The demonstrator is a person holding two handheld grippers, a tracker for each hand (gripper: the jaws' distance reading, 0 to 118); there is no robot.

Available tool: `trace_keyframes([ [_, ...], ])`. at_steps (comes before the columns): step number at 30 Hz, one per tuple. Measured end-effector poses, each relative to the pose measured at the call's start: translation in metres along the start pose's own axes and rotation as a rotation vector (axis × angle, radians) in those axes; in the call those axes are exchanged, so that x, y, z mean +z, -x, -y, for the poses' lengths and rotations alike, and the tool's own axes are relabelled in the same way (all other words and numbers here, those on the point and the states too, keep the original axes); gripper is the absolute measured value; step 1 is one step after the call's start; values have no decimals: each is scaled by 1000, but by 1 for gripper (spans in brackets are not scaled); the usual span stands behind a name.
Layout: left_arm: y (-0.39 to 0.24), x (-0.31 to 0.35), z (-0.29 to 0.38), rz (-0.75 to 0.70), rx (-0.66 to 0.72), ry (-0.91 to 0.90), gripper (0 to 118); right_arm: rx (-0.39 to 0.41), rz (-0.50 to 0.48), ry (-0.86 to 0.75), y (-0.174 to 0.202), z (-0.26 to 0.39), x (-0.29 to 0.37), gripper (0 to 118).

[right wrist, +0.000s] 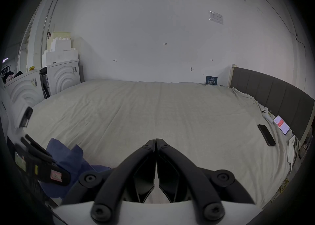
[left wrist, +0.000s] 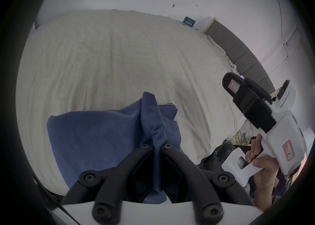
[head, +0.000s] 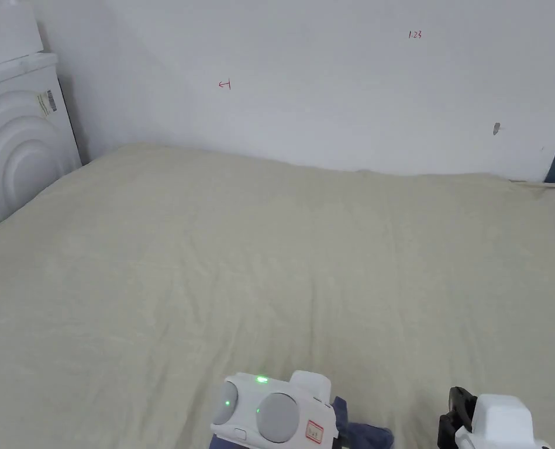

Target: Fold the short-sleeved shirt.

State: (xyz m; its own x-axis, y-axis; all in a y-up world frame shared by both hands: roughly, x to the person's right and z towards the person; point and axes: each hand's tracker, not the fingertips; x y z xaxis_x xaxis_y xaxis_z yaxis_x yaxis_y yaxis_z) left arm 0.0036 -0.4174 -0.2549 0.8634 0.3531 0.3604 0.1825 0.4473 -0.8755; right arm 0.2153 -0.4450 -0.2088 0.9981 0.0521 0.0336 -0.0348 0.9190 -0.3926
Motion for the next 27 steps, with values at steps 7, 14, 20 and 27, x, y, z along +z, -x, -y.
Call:
trace_keyframes([
  [7,9,-13,5,51,49,-2,19,5,0,5,0,1,0,1],
  [14,45,17,16,210,103,-105,59,-15,-9,9,-4,1,1,1],
  [20,66,4,17,273,186,-87,20,-30,-14,10,-4,3,2,1],
  [27,55,-60,14,281,284,-17,7,-23,-26,15,-2,8,9,1],
])
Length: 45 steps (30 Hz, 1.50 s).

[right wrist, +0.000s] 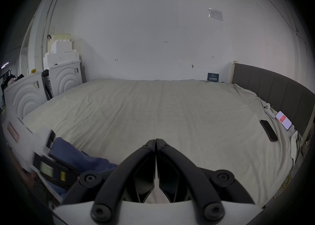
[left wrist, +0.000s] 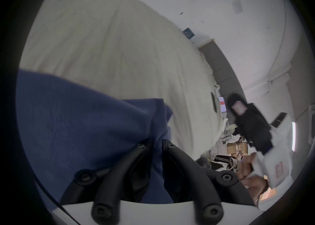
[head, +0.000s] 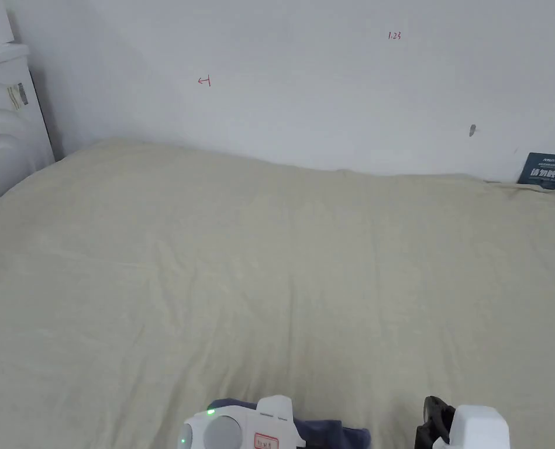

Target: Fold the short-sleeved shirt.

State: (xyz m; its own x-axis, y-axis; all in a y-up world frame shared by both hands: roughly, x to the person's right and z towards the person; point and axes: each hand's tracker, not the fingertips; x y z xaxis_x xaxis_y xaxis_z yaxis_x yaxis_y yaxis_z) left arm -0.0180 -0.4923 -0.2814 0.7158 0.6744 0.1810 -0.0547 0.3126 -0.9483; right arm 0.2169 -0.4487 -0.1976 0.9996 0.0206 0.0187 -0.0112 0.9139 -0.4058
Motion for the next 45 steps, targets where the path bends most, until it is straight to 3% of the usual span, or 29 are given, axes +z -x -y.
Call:
trace_keyframes([
  [2,5,-15,4,-48,14,16,5,6,-4,11,0,2,2,1],
  [7,3,1,6,-11,-18,-17,4,17,-58,36,10,7,9,1],
  [11,-2,48,14,-51,-129,-124,4,34,-175,62,33,11,10,1],
  [14,5,89,21,-66,-136,-206,4,66,-250,94,56,18,6,1],
  [18,25,129,30,-109,-126,-292,7,104,-267,163,80,38,-7,1],
  [20,38,142,33,-151,-111,-315,17,142,-206,210,88,49,-17,1],
  [22,52,148,37,-175,-91,-330,27,116,-174,249,87,61,-29,1],
  [25,68,149,39,-204,-62,-328,51,53,-136,302,79,73,-42,1],
  [26,71,147,39,-212,-59,-322,64,58,-134,283,78,75,-41,1],
  [29,77,137,36,-211,-70,-301,89,71,-130,261,79,80,-35,1],
  [31,79,130,32,-190,-85,-273,94,92,-126,251,80,82,-35,1],
  [40,101,91,1,-58,3,-127,93,84,-131,246,79,81,-35,1],
  [42,99,91,-1,-43,-7,-151,81,86,-134,243,77,84,-36,1],
  [43,96,91,-4,-35,-5,-148,69,88,-135,242,77,84,-36,1],
  [44,93,89,-4,-37,1,-138,48,88,-137,242,77,84,-36,1],
  [45,90,88,-4,-33,1,-135,41,89,-139,241,77,83,-35,1],
])
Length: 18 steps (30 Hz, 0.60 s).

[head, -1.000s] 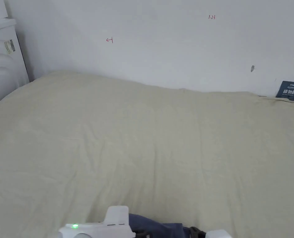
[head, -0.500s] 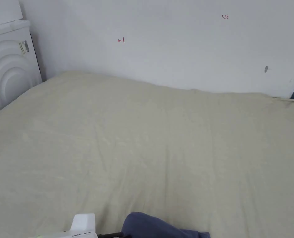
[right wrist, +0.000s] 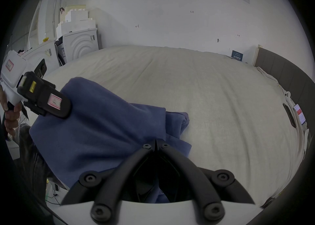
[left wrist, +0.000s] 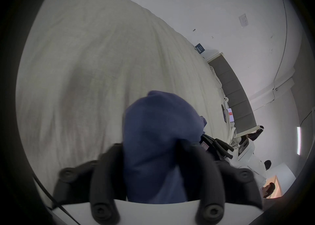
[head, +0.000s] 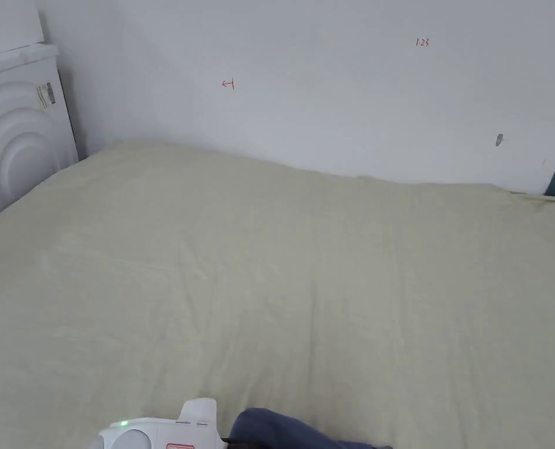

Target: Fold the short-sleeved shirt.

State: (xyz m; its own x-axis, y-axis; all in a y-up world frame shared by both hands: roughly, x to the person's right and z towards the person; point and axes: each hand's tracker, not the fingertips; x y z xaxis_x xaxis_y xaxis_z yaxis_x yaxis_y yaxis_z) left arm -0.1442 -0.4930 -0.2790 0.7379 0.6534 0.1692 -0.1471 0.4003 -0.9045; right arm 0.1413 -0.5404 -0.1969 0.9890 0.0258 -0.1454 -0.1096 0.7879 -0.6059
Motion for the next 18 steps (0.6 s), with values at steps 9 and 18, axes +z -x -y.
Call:
trace_keyframes([
  [9,4,13,-2,59,-5,-4,13,17,3,-79,-4,-5,20,1],
  [18,0,85,-31,118,-114,-68,12,77,72,-203,-27,-33,52,1],
])
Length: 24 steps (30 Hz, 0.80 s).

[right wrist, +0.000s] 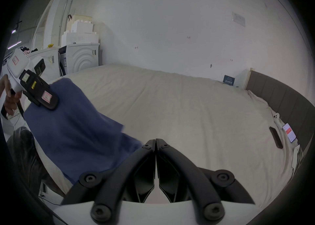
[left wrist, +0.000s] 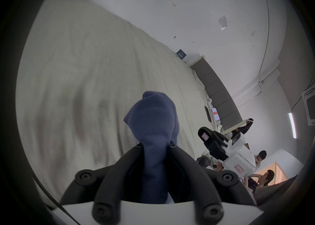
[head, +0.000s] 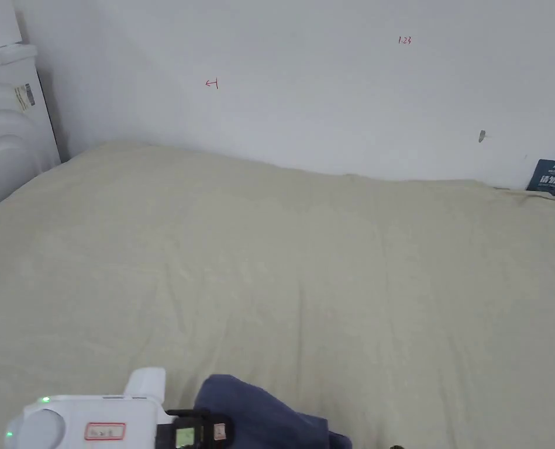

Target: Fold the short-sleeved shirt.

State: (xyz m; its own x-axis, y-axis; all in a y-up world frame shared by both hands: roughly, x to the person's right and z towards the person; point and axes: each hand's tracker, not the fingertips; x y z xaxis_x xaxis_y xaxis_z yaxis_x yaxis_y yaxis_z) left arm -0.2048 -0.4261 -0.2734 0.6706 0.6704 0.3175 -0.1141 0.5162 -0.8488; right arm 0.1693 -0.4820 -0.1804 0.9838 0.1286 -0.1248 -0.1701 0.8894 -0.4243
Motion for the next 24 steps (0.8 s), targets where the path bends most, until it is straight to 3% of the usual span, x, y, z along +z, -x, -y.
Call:
trace_keyframes([
  [9,55,105,-54,-171,-77,-38,12,-41,48,-59,-20,-29,-10,1],
  [17,166,194,-96,-340,17,-34,12,-53,70,-49,-18,-42,-24,1],
  [24,220,237,-118,-486,105,-40,12,-34,80,-14,-10,-41,-33,1],
])
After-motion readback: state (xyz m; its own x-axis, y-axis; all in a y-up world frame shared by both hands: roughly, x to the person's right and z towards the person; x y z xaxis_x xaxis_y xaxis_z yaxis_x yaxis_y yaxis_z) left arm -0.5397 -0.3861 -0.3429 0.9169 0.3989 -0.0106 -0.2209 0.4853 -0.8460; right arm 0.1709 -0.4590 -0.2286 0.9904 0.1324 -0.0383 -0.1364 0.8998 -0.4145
